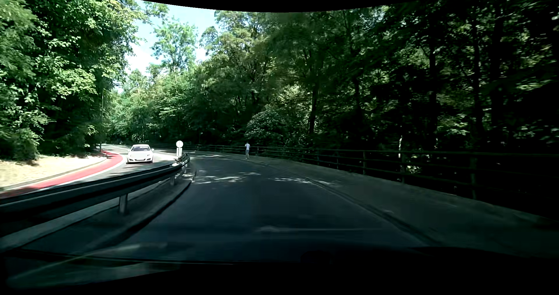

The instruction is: Follow the waypoints while adhering to traffic rules and regulations

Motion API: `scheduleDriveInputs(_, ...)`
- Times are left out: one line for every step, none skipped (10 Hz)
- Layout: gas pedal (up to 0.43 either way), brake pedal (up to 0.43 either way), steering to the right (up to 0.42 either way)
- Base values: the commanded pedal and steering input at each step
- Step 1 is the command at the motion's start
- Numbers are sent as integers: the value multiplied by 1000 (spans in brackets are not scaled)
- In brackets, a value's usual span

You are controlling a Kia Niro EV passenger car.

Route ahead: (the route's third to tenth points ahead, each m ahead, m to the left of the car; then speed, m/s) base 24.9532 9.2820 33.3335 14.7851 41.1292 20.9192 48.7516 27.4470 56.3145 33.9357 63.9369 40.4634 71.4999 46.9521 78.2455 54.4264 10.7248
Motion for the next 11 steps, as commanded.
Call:
scheduleDriveInputs(138,6,-99)
scheduleDriveInputs(138,6,-103)
scheduleDriveInputs(138,6,-108)
scheduleDriveInputs(138,6,-108)
scheduleDriveInputs(138,6,-101)
scheduleDriveInputs(138,6,-100)
scheduleDriveInputs(138,6,-100)
scheduleDriveInputs(138,6,-100)
scheduleDriveInputs(138,6,-100)
scheduleDriveInputs(150,6,-100)
scheduleDriveInputs(169,6,-100)
